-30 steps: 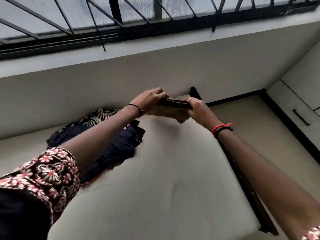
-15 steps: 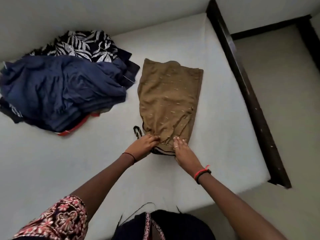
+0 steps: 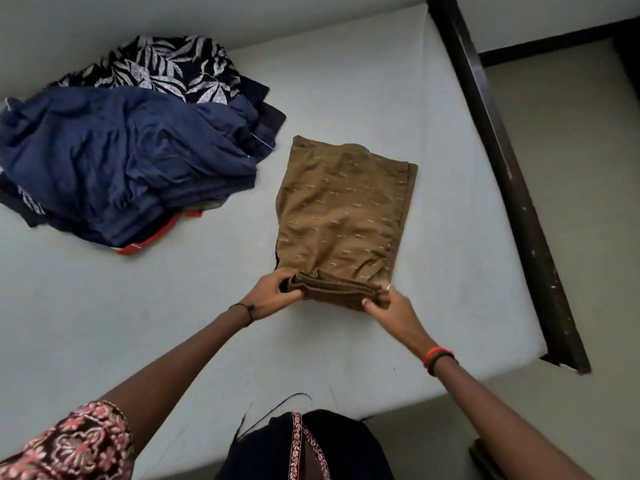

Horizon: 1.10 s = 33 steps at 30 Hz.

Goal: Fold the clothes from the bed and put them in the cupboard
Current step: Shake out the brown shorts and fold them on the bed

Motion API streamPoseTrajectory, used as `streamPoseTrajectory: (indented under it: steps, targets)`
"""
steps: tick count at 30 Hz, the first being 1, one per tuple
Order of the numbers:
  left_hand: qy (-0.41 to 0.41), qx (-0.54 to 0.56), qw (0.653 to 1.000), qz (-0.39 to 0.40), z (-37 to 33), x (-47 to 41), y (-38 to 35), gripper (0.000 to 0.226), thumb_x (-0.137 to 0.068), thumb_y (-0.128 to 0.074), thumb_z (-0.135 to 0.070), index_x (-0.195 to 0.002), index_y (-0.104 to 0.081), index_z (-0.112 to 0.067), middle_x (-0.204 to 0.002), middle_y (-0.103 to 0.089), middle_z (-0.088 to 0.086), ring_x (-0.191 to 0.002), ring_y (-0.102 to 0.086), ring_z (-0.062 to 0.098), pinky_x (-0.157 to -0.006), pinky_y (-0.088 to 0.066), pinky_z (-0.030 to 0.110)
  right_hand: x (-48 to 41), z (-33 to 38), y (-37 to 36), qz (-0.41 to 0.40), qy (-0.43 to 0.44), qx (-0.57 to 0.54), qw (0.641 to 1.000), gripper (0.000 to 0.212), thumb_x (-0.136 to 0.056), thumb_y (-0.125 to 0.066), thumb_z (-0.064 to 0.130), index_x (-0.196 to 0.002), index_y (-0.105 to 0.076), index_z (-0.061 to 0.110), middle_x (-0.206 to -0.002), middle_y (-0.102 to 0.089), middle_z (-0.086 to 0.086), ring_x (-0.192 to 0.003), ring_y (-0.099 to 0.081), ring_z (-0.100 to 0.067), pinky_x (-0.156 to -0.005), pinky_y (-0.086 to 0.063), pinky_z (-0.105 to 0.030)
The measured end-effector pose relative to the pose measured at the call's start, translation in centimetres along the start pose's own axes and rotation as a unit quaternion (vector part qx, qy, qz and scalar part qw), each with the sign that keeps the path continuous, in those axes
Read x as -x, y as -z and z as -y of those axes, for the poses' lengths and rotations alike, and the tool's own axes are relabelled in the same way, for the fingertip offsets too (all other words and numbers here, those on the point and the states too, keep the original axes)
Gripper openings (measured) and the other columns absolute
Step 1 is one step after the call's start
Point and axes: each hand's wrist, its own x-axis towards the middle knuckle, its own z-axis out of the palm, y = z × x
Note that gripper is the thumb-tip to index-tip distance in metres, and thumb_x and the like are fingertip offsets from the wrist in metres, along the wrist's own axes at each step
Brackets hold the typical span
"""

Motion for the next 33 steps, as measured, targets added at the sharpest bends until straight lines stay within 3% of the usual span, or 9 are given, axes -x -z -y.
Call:
streamPoseTrajectory:
  steps: [7,12,16,18,20,23,26,29,33]
  targets:
    - [0.029,0.040,0.998,-0.044,-2.4,-4.2,2.0,0.025,-0.086,-0.052,-0.055,-0.086,-0.058,-0.031,-0.081,-0.059,-0.008,-0.075,-0.056,0.011,-0.062,-0.044,0.023,-6.2,0.6,2.4,0.032,-0.001,-0.024,0.999,0.059,-0.093,-0.046,0.055,-0.142,-0.037,0.024,-0.130,-0.056,0.002,-0.118,-0.054,-0.013,-0.105,-0.043,-0.035]
    - [0.063,0.033,0.988,-0.135,-1.6,-8.0,1.6,0.038,-0.091,-0.052,-0.047,-0.072,-0.050,-0.014,-0.069,-0.054,-0.002,-0.072,-0.051,0.016,-0.059,-0.037,0.023,-10.2,1.3,1.5,-0.022,0.031,0.026,0.999,0.042,-0.099,-0.042,0.039,-0.134,-0.042,0.017,-0.119,-0.060,-0.003,-0.113,-0.056,-0.023,-0.098,-0.045,-0.039]
    - [0.104,0.027,0.978,-0.176,-0.4,-9.6,0.4,0.040,-0.087,-0.059,-0.047,-0.100,-0.055,-0.009,-0.091,-0.058,0.006,-0.091,-0.057,0.025,-0.069,-0.042,0.025,-11.4,0.9,0.4,-0.072,-0.004,0.066,0.995,0.040,-0.097,-0.049,0.040,-0.130,-0.045,0.017,-0.094,-0.064,-0.010,-0.094,-0.060,-0.025,-0.086,-0.049,-0.041]
    - [0.056,-0.006,0.975,-0.216,-0.5,-8.8,0.3,0.052,-0.087,-0.060,-0.046,-0.122,-0.046,-0.010,-0.116,-0.052,0.009,-0.105,-0.053,0.024,-0.087,-0.045,0.032,-10.7,1.0,0.1,-0.136,0.024,0.130,0.982,0.044,-0.096,-0.051,0.039,-0.135,-0.042,0.021,-0.092,-0.060,-0.006,-0.087,-0.059,-0.021,-0.078,-0.053,-0.042]
    - [-0.083,-0.157,0.949,-0.262,0.1,-7.7,0.7,0.063,-0.089,-0.055,-0.049,-0.136,-0.038,-0.012,-0.136,-0.044,0.010,-0.122,-0.045,0.023,-0.102,-0.037,0.038,-9.4,0.4,-0.3,-0.218,0.113,0.217,0.945,0.052,-0.096,-0.051,0.039,-0.142,-0.036,0.022,-0.118,-0.054,-0.009,-0.104,-0.055,-0.022,-0.083,-0.052,-0.038]
    - [-0.277,-0.415,0.849,-0.176,1.9,-6.3,1.5,0.078,-0.088,-0.046,-0.059,-0.148,-0.023,-0.015,-0.155,-0.024,0.005,-0.143,-0.020,0.017,-0.116,-0.017,0.045,-7.4,-0.8,-0.6,-0.209,0.245,0.338,0.884,0.074,-0.091,-0.052,0.050,-0.148,-0.027,0.011,-0.146,-0.038,-0.013,-0.135,-0.036,-0.025,-0.111,-0.031,-0.040]
    - [-0.286,-0.555,0.777,-0.080,3.5,-6.2,1.3,0.087,-0.081,-0.059,-0.045,-0.151,-0.016,-0.014,-0.158,-0.014,0.006,-0.146,-0.013,0.021,-0.118,-0.010,0.044,-6.7,-2.5,-1.4,-0.101,0.287,0.459,0.835,0.094,-0.081,-0.062,0.050,-0.151,-0.016,0.007,-0.157,-0.019,-0.012,-0.146,-0.014,-0.024,-0.118,-0.016,-0.047]
    - [-0.277,-0.565,0.773,-0.076,3.7,-7.3,1.2,0.081,-0.080,-0.057,-0.019,-0.150,-0.017,-0.012,-0.156,-0.020,0.008,-0.143,-0.021,0.023,-0.118,-0.017,0.042,-7.7,-3.0,-1.8,-0.054,0.257,0.519,0.814,0.101,-0.070,-0.070,0.036,-0.150,-0.017,0.003,-0.157,-0.019,-0.015,-0.146,-0.016,-0.026,-0.117,-0.014,-0.047]
    - [-0.296,-0.539,0.787,-0.048,3.8,-8.1,1.6,0.059,-0.089,-0.022,-0.002,-0.147,-0.023,-0.006,-0.153,-0.029,0.011,-0.140,-0.031,0.026,-0.112,-0.029,0.038,-9.2,-2.4,-1.9,-0.062,0.230,0.553,0.798,0.091,-0.070,-0.069,0.010,-0.147,-0.022,-0.003,-0.154,-0.026,-0.019,-0.143,-0.024,-0.030,-0.117,-0.020,-0.048]
